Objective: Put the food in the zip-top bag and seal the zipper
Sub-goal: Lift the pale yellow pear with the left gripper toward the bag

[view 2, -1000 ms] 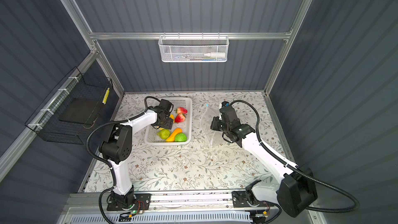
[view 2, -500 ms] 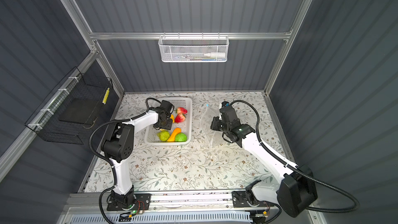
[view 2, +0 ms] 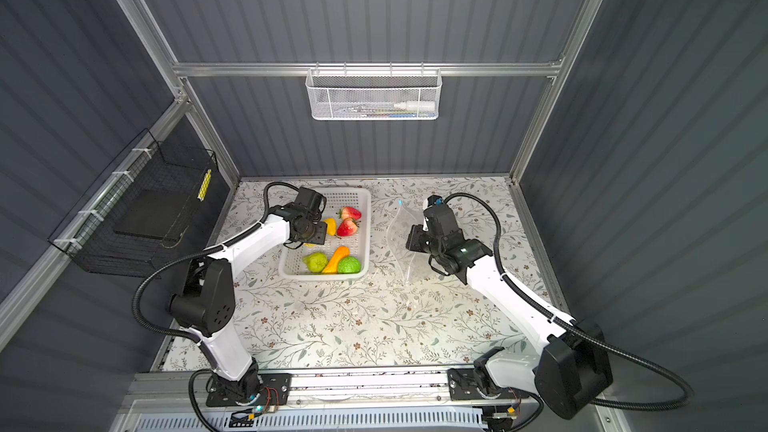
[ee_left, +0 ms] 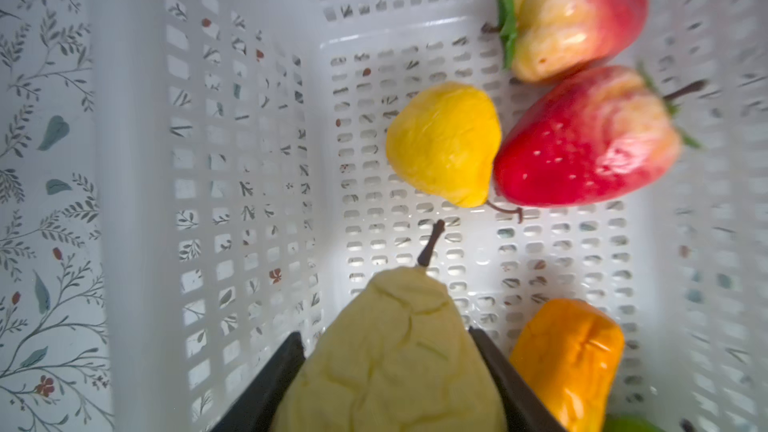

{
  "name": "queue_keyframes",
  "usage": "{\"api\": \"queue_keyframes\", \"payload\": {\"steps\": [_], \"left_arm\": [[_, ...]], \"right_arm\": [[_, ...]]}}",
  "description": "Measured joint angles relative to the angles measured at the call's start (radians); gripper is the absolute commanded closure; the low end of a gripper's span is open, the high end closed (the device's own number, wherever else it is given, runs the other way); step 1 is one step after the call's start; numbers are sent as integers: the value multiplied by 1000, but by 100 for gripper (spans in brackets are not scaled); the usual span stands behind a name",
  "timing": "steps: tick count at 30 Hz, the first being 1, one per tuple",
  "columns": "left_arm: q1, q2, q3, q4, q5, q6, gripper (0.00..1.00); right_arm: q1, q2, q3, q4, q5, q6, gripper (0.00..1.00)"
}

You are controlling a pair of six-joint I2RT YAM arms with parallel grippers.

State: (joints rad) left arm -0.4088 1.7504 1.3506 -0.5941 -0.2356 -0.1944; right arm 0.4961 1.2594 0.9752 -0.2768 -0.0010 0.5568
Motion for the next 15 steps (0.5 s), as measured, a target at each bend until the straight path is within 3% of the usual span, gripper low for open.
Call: {"api": "queue_keyframes", "payload": {"steps": [6, 15], "left_arm": [[0, -135, -42, 50, 140, -31, 41], [-16, -272, -168, 332, 511, -181, 40]], "right_arm": [[0, 0, 0, 1, 0, 0, 100], [0, -4, -7, 20, -2, 4, 100]]}}
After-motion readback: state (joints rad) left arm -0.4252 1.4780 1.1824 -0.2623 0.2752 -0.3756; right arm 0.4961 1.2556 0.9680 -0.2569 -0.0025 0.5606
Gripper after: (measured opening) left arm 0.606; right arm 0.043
